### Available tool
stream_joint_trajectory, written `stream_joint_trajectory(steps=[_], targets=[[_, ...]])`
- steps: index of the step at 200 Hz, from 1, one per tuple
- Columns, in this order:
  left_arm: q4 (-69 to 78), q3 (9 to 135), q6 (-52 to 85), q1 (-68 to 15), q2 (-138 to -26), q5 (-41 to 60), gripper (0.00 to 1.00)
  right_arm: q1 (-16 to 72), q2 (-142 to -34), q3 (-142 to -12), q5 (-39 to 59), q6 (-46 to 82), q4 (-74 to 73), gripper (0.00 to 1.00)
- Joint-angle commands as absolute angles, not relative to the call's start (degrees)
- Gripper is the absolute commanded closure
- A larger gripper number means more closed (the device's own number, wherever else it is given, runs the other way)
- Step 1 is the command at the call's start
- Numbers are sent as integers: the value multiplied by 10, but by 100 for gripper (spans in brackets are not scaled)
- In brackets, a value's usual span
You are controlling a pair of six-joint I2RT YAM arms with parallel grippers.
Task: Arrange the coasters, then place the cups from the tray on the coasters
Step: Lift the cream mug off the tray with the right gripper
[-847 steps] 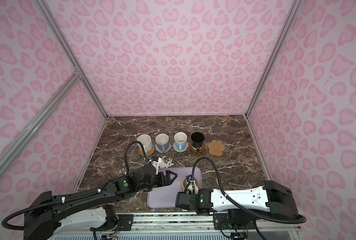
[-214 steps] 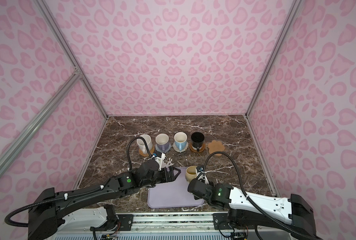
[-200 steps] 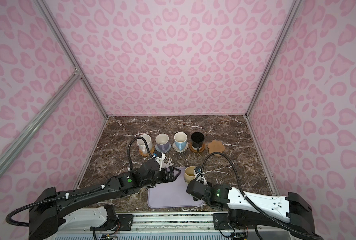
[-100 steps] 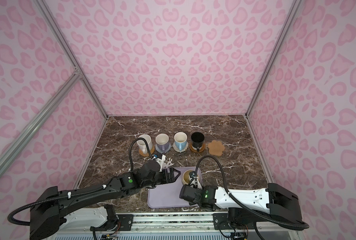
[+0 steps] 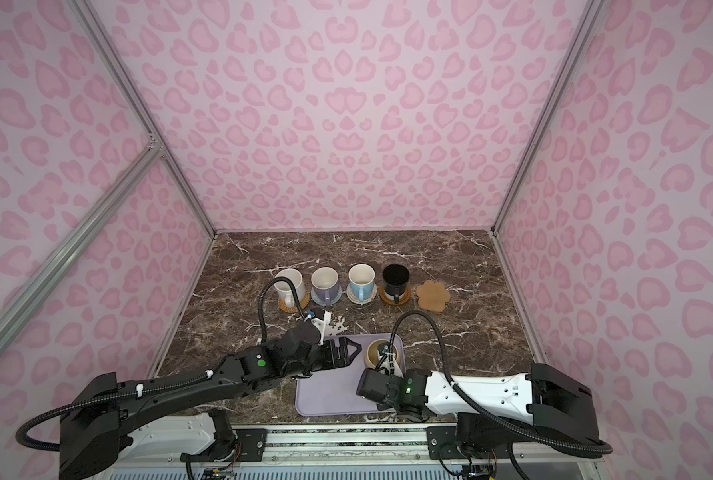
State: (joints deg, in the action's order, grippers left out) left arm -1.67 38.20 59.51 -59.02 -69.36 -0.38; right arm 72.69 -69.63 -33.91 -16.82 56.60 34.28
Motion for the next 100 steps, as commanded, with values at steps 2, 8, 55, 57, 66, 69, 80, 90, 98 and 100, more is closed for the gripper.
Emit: stream_joint_trajectory(steps=[2,8,55,57,66,69,80,90,98,100], targets=[[-8,382,595,-591,-693,-5,3,728,-693,-349,-193,586,379,67],[-8,381,595,-591,-693,-6,3,727,-693,-351,-196,590,386,67],[-11,384,592,-591,-694,-7,3,720,-693,-359,-202,590,388,69],[-11,384,592,-591,-694,-7,3,720,-693,-359,-202,590,388,69],[-12,385,591,-591,-696,-8,3,719,-694,-362,-205,590,388,70],[-12,385,591,-591,-697,-8,3,720,-694,-362,-206,591,389,71],[-12,386,591,-591,-699,-8,3,717,-696,-365,-208,591,389,71],[-10,386,591,-591,-701,-6,3,715,-698,-368,-209,591,392,72],[-9,386,591,-590,-702,-5,3,712,-701,-369,-209,591,391,73],[-8,386,591,-590,-703,-4,3,712,-701,-369,-208,591,391,74]])
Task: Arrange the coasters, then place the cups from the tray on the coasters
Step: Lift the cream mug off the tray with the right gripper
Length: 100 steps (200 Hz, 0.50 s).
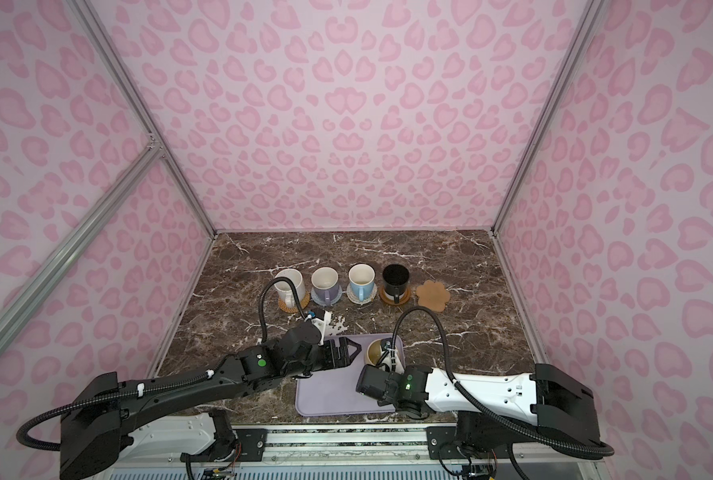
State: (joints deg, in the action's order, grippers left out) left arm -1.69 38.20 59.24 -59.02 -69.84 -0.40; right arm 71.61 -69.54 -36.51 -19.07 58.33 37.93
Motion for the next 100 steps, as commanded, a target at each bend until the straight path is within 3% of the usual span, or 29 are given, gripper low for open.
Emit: stream_joint_trajectory(steps=[1,53,100], targets=[[-8,386,591,-590,-703,-4,3,712,-701,-370,-208,591,391,74],[-9,389,586,-591,-710,-7,3,703,-694,-350,-199,583,375,100],[4,394,587,-591,-724,-5,3,703,-676,-356,-211,568,379,100]])
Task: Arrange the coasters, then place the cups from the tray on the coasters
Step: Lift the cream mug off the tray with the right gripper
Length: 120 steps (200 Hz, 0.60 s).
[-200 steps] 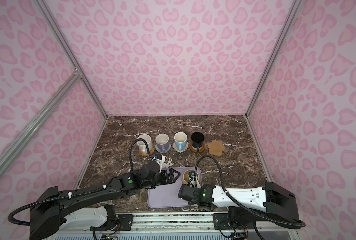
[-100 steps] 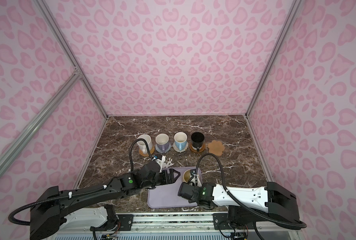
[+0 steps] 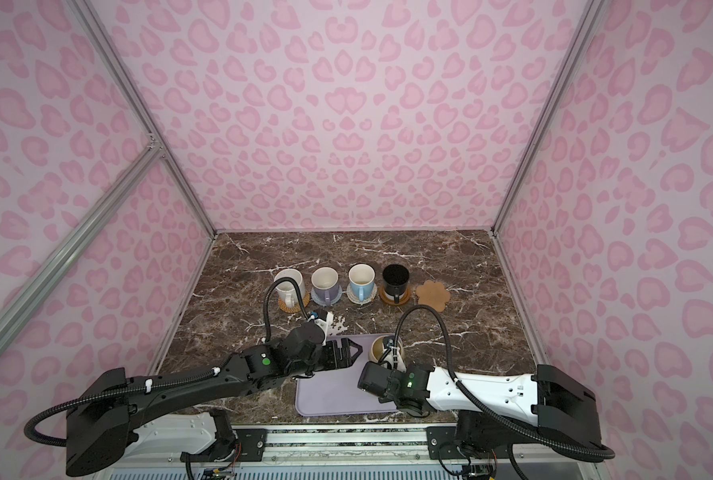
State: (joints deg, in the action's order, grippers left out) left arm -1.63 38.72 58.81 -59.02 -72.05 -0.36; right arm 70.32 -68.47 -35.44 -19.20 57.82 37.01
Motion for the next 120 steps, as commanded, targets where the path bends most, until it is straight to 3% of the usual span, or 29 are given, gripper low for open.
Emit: stream_joint_trajectory(steps=[1,120], targets=[[4,394,587,-591,-725,-5,3,704,-675,-356,-211,567,380,100],[88,418,567,-575,-760,49,3,682,-574,-340,-278,540,388,100]])
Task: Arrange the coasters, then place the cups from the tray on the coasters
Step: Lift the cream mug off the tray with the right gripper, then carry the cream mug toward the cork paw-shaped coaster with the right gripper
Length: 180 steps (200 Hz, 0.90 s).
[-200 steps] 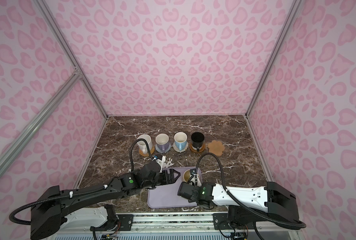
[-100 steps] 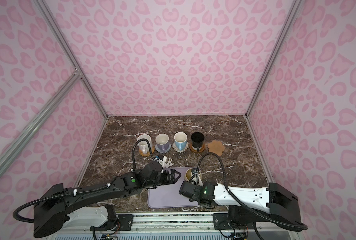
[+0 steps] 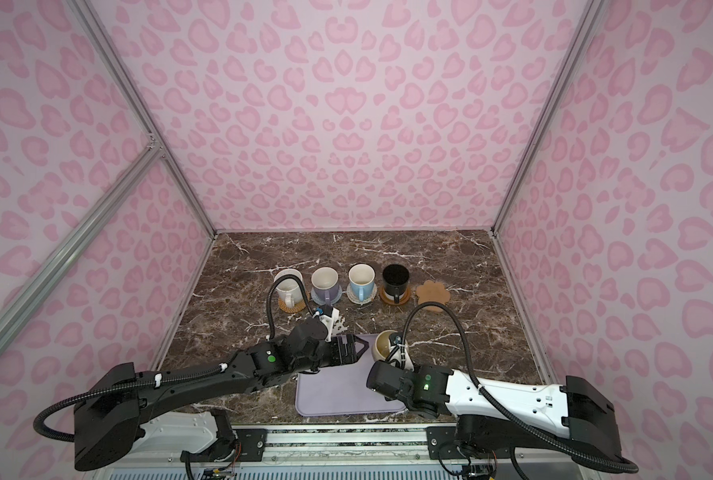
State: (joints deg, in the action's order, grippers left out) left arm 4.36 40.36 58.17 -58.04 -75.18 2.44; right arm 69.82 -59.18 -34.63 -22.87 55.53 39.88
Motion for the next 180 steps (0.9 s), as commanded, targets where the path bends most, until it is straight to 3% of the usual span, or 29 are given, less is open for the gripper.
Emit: stream_joint_trajectory(steps=[1,97,180], targets=[[88,418,567,-575,-761,49,3,681,-573,-340,-277,540,388,100],[77,518,526,-556,-845,90,3,472,-512,-338,-206,416,369,100],[52,614,498,-546,-947,103,3,293,-582,-359,-131,315,295,100]])
